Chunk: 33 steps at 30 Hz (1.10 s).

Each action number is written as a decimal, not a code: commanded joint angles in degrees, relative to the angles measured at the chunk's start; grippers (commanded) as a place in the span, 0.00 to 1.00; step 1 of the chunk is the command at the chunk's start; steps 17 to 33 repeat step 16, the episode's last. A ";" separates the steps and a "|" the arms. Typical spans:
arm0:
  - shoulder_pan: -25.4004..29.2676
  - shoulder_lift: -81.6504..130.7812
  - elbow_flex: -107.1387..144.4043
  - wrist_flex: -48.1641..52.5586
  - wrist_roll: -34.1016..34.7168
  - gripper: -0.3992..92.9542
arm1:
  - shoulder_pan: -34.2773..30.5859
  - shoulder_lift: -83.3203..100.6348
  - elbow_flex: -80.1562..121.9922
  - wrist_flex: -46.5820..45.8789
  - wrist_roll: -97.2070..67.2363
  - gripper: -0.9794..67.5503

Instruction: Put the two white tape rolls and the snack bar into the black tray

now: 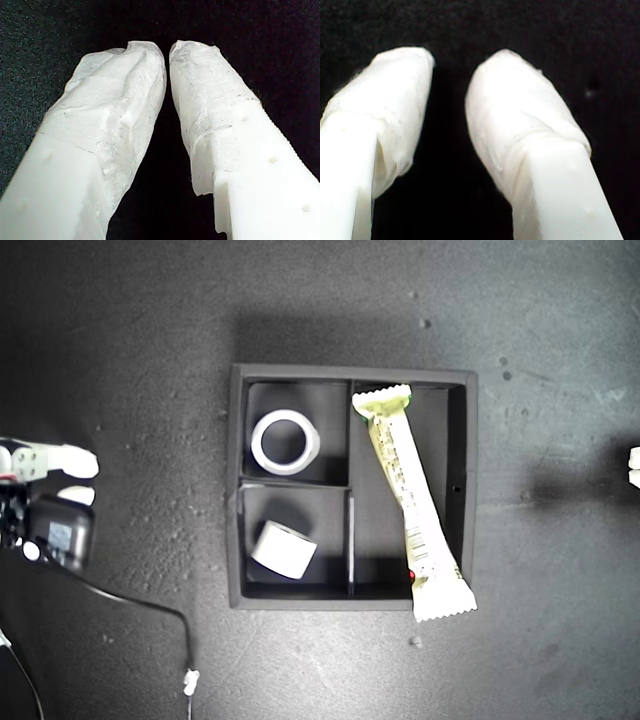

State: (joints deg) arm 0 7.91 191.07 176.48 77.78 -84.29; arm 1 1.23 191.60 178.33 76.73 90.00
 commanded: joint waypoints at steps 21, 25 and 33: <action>0.97 2.90 3.34 2.11 7.91 0.07 | 0.09 0.26 0.70 0.09 -8.70 0.03; 0.97 2.90 3.34 2.11 7.91 0.07 | 0.09 0.26 0.70 0.09 -8.70 0.03; 0.97 2.90 3.34 2.11 7.91 0.07 | 0.09 0.26 0.70 0.09 -8.70 0.03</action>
